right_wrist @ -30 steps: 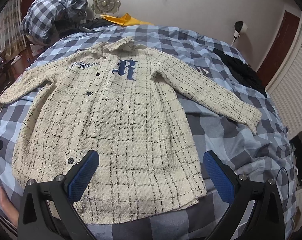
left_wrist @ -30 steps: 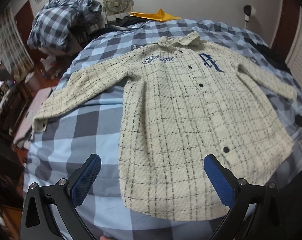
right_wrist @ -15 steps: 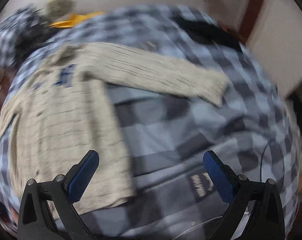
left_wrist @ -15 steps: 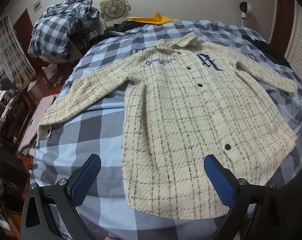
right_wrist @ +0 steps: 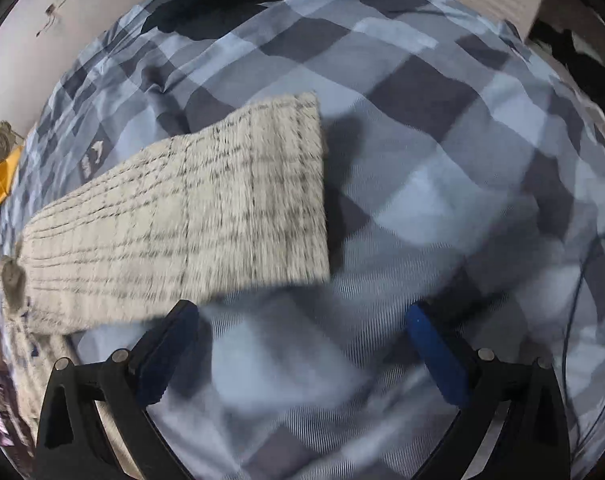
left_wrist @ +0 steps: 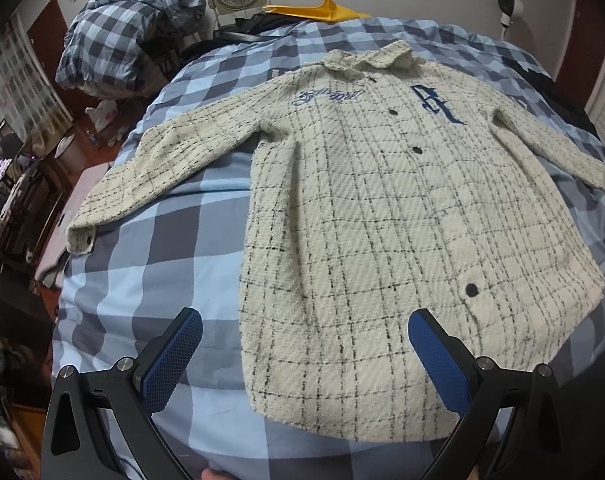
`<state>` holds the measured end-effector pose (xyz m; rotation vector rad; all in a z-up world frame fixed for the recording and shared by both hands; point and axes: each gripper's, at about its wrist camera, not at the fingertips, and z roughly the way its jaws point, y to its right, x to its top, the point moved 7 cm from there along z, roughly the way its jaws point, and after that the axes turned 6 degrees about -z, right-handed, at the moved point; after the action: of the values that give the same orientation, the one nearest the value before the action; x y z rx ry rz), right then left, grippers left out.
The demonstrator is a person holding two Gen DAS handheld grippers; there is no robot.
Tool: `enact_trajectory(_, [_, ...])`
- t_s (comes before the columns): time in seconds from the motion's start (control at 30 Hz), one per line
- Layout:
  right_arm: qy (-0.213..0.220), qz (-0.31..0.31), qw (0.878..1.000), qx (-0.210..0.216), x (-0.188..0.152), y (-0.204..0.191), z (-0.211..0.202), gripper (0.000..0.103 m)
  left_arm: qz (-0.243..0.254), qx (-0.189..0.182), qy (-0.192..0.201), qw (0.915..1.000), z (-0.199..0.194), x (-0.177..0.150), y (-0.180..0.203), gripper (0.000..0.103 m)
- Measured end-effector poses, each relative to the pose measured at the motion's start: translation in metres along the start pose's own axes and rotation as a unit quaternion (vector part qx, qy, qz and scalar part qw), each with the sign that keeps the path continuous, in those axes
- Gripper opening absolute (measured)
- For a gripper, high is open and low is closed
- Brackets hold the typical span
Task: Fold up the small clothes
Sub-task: 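Grasp the cream shirt's sleeve cuff with the right tool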
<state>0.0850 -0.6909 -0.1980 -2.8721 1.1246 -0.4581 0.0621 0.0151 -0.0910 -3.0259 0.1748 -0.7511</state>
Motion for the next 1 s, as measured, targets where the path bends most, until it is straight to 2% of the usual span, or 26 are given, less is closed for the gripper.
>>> enact_trajectory(0.17, [-0.021, -0.037, 0.998, -0.043, 0.013, -0.024, 0.031, 0.102, -0.006, 0.003, -0.013, 0.9999, 0.006, -0.001, -0.002, 0.103])
enact_trajectory(0.23, [-0.016, -0.061, 0.996, -0.067, 0.016, -0.034, 0.034, 0.090, -0.007, 0.002, -0.016, 0.9998, 0.007, -0.001, -0.002, 0.103])
enact_trajectory(0.3, [-0.016, -0.113, 0.990, -0.086, 0.017, -0.057, 0.034, 0.060, -0.009, -0.002, -0.017, 0.9998, 0.006, -0.001, -0.001, 0.103])
enact_trajectory(0.33, [-0.016, -0.132, 0.987, -0.089, 0.017, -0.069, 0.033, 0.051, -0.010, -0.004, -0.016, 0.9998, 0.005, -0.001, -0.001, 0.103])
enact_trajectory(0.37, [-0.016, -0.149, 0.985, -0.090, 0.015, -0.081, 0.029, 0.032, -0.009, -0.005, -0.014, 0.9998, 0.005, -0.001, -0.001, 0.103])
enact_trajectory(0.4, [-0.016, -0.164, 0.982, -0.092, 0.014, -0.094, 0.024, 0.025, -0.009, -0.005, -0.013, 0.9999, 0.004, 0.000, 0.000, 0.103])
enact_trajectory(0.43, [-0.010, -0.178, 0.978, -0.110, 0.015, -0.106, 0.015, 0.023, -0.008, -0.005, -0.012, 0.9999, 0.003, 0.000, 0.000, 0.103])
enact_trajectory(0.53, [0.011, -0.188, 0.975, -0.118, 0.016, -0.130, -0.009, 0.019, -0.008, -0.010, -0.006, 0.9999, -0.001, 0.002, 0.001, 0.103])
enact_trajectory(0.67, [0.046, -0.162, 0.981, -0.091, 0.016, -0.140, -0.053, 0.018, 0.000, -0.011, 0.009, 0.9999, -0.010, 0.003, 0.004, 0.103])
enact_trajectory(0.77, [0.083, -0.157, 0.981, -0.082, 0.006, -0.141, -0.091, 0.017, 0.009, -0.007, 0.024, 0.9996, -0.017, 0.003, 0.005, 0.103])
enact_trajectory(0.83, [0.114, -0.166, 0.976, -0.083, 0.001, -0.149, -0.120, 0.017, 0.012, -0.006, 0.032, 0.9994, -0.021, 0.004, 0.005, 0.103])
enact_trajectory(0.9, [0.144, -0.179, 0.969, -0.091, 0.003, -0.176, -0.154, 0.017, 0.012, -0.010, 0.038, 0.9992, -0.025, 0.004, 0.005, 0.103])
enact_trajectory(0.93, [0.153, -0.183, 0.966, -0.095, 0.003, -0.173, -0.163, 0.017, 0.009, -0.015, 0.038, 0.9991, -0.026, 0.004, 0.003, 0.103])
enact_trajectory(1.0, [0.192, -0.203, 0.953, -0.117, 0.009, -0.207, -0.201, 0.017, -0.002, -0.026, 0.038, 0.9990, -0.029, 0.005, -0.001, 0.103])
